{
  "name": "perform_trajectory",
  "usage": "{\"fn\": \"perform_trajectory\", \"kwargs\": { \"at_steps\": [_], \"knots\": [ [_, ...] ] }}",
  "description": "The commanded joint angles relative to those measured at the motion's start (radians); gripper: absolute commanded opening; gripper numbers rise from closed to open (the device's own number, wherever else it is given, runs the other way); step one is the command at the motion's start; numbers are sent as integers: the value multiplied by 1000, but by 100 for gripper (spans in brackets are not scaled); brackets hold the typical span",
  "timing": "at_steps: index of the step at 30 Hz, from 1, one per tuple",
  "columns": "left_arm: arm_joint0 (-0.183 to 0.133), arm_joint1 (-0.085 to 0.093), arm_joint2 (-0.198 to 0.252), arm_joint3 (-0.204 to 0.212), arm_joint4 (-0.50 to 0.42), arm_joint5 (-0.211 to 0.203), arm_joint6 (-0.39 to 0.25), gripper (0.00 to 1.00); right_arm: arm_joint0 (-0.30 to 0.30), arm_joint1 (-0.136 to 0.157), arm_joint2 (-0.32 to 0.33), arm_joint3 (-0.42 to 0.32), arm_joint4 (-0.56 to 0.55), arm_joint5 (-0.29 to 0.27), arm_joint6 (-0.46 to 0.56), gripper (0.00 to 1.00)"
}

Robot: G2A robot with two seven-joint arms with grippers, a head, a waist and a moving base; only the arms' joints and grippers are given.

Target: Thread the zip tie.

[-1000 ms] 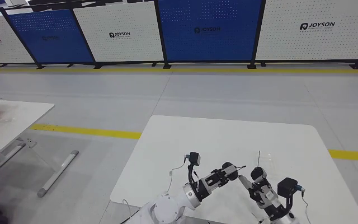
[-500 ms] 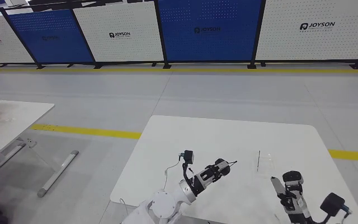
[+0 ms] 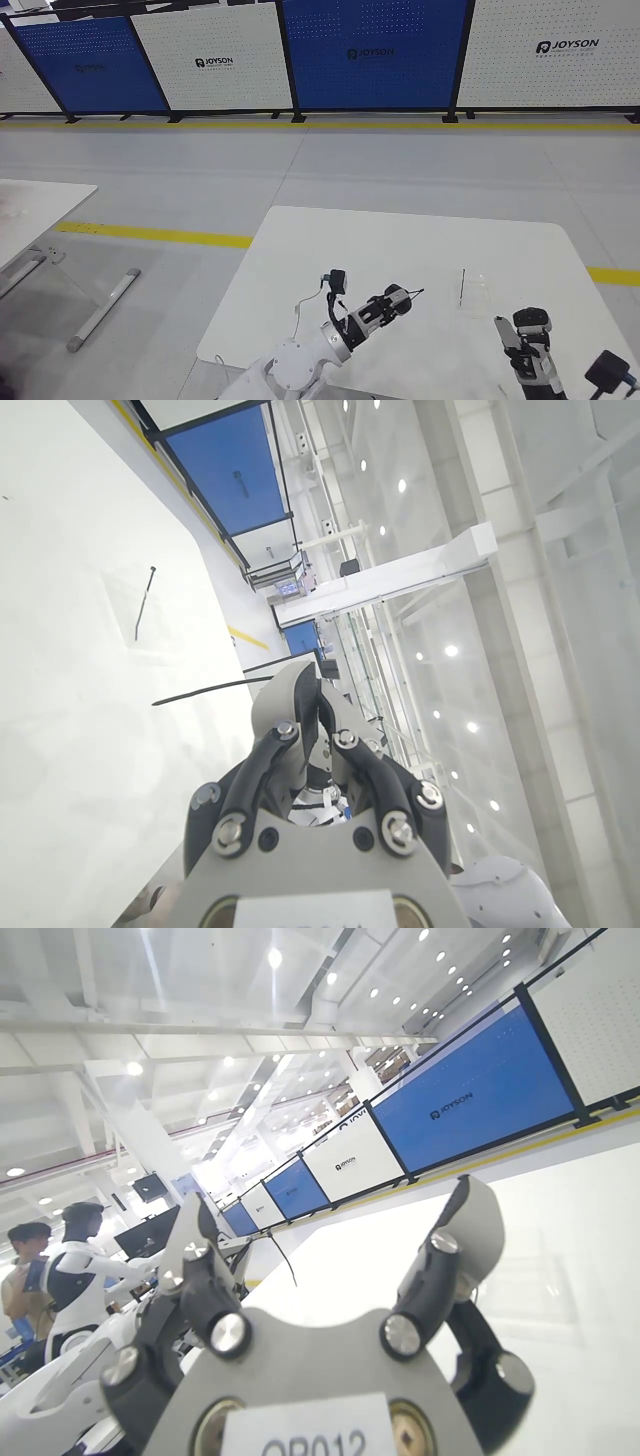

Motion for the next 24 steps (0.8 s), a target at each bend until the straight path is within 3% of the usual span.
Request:
{"fn": "perform_trajectory", "kwargs": {
  "at_steps": [1, 3, 7, 15, 24],
  "knots": [
    [6, -4, 15, -6, 75, 11, 79, 0, 2, -4, 8, -2, 42, -3, 10, 100],
    [10, -7, 24, -11, 103, 19, 124, 0, -5, -6, 27, -9, 86, -4, 10, 100],
    [2, -12, 31, -7, 113, 47, 151, 0, -38, -3, 105, -33, 175, -4, 22, 100],
    [-22, -23, 46, 10, 136, 101, 190, 0, -110, 4, 311, -43, 452, 9, 144, 100],
    [-40, -40, 47, 38, 150, 138, 330, 0, -111, -13, 391, -13, 598, 57, 189, 100]
  ]
}}
